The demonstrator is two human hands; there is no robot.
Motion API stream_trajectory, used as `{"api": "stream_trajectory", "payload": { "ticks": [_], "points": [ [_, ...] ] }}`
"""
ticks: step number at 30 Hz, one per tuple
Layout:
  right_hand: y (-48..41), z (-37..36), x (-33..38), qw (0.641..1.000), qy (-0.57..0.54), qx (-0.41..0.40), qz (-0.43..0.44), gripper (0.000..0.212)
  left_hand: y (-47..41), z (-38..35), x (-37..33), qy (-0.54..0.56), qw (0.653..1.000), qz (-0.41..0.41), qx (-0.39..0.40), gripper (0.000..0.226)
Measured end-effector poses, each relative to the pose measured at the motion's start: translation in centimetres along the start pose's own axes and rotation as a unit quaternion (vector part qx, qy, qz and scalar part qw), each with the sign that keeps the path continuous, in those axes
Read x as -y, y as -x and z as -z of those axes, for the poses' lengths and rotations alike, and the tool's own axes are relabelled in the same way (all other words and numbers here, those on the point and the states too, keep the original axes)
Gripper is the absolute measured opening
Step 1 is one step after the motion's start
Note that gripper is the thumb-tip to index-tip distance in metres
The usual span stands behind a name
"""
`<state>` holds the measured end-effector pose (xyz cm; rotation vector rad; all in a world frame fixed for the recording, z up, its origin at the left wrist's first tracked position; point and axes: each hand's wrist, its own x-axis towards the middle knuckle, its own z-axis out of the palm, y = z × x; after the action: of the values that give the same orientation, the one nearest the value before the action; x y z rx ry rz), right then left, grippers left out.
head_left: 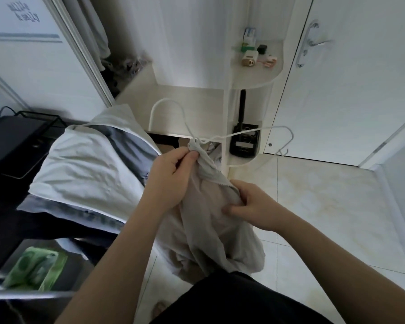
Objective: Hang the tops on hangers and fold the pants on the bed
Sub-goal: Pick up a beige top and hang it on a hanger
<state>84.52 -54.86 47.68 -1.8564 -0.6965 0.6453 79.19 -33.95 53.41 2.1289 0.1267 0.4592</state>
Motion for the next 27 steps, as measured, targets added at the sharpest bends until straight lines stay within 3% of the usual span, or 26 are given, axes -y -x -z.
{"api": "stream_trajectory", "payload": {
  "ticks": [2,5,8,13,19,22,27],
  "points": [
    [-0.1,0.4,-0.5,0.997,0.018,0.055,-0.042,0.033,0.2,0.1,0.0,0.009,1.000,0.002,0.008,0.028],
    [-0.1,1.3,-1.7,0.971,0.178,0.121,-0.106,0.029,0.5,0.2,0.1,0.011,0.999,0.001,0.041,0.026],
    [0.3,2.3,-3.2,0.924,0.335,0.123,-0.135,0.027,0.6,0.8,0.5,-0.015,0.996,-0.001,0.084,0.024],
    [1.4,4.8,-4.8,0.874,0.450,0.095,-0.158,0.023,0.5,3.5,2.1,-0.046,0.991,0.015,0.126,0.026],
    [3.2,6.9,-5.4,0.879,0.462,-0.072,-0.097,0.021,1.0,5.1,2.6,-0.052,0.972,0.085,0.215,0.027],
    [3.2,6.3,-4.4,0.917,0.369,-0.140,-0.054,0.020,0.9,4.6,2.3,-0.044,0.963,0.097,0.248,0.024],
    [3.2,6.4,-3.3,0.944,0.285,-0.167,-0.022,0.024,0.5,5.4,2.9,-0.002,0.979,0.099,0.178,0.022]
  ]
}}
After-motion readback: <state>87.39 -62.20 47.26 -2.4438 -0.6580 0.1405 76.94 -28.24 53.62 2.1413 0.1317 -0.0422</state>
